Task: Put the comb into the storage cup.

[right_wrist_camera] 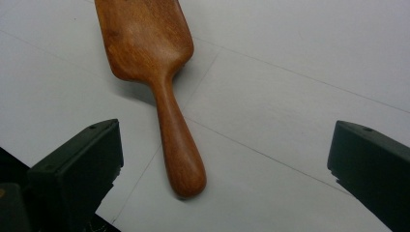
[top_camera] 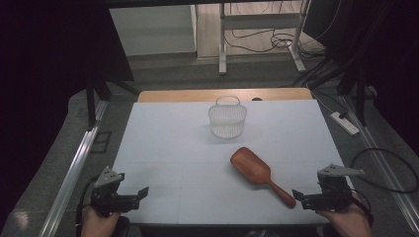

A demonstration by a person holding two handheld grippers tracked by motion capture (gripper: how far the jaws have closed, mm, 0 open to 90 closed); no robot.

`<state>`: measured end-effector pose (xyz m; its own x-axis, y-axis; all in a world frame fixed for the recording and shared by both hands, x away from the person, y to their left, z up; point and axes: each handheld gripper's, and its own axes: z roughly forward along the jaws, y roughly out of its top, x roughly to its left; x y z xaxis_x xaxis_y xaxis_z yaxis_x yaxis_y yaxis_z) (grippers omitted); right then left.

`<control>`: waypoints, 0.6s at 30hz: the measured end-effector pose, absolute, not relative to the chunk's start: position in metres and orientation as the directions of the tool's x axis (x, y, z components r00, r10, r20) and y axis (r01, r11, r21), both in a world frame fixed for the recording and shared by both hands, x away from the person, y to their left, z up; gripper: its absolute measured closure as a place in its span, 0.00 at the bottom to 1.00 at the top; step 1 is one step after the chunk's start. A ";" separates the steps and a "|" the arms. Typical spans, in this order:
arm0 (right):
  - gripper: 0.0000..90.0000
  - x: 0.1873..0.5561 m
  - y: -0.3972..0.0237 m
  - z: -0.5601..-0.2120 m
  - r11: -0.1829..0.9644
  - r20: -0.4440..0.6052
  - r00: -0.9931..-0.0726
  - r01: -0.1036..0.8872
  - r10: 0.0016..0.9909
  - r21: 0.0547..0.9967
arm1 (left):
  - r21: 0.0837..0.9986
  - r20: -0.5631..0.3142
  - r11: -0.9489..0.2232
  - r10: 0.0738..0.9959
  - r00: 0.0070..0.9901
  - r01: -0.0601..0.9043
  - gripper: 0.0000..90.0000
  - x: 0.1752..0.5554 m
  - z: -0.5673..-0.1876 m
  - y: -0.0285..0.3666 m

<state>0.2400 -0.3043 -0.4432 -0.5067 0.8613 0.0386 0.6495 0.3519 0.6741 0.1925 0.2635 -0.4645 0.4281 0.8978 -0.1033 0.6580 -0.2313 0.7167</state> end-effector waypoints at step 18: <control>0.00 0.238 -0.306 -0.443 0.347 0.036 -0.505 0.642 0.862 0.684 | 0.714 -0.101 -0.235 0.898 0.429 0.660 0.04 0.194 -0.464 0.262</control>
